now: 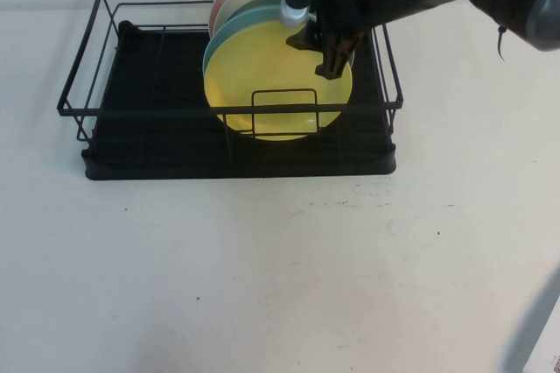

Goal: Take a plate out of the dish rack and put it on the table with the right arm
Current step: Grasp the plate from the shelf

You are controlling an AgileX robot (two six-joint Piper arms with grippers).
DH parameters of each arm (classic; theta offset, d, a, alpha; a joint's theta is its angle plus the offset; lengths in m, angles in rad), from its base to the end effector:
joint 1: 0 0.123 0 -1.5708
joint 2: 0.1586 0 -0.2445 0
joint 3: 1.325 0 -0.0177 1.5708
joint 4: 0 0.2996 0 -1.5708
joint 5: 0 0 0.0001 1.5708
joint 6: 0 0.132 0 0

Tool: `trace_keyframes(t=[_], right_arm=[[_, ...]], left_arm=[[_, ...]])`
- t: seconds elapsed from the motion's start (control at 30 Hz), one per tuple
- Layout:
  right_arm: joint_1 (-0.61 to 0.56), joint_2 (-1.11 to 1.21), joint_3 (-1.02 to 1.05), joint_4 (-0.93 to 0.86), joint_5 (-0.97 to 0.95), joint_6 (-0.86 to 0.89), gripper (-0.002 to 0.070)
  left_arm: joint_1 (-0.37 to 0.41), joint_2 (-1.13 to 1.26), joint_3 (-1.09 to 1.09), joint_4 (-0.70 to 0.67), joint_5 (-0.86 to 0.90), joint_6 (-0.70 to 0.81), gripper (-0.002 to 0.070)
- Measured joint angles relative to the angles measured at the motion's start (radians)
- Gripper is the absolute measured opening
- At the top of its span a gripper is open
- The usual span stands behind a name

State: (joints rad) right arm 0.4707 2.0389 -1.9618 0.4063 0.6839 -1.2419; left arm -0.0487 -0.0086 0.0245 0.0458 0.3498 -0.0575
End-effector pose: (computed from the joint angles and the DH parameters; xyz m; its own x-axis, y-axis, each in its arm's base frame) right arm 0.4715 0.2769 0.2661 0.1729 -0.7764 -0.6060 -0.7940 0.2542 -0.5522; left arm 0.1826 -0.0068 0.1622 -0.2747 -0.0011 -0.9615 0.0296 0.9995 -0.0096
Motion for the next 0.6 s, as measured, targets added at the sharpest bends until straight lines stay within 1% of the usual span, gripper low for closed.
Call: trace_keyframes(t=[0.17, 0.6], right_arm=[[0.0, 0.022, 0.0, 0.0, -0.043, 0.0, 0.0353], [0.0, 0.042, 0.0, 0.019, -0.021, -0.002, 0.0352]], left_arm=[[0.0, 0.0, 0.0, 0.0, 0.0, 0.0, -0.0004], [0.0, 0.0, 0.0, 0.0, 0.0, 0.0, -0.0004]])
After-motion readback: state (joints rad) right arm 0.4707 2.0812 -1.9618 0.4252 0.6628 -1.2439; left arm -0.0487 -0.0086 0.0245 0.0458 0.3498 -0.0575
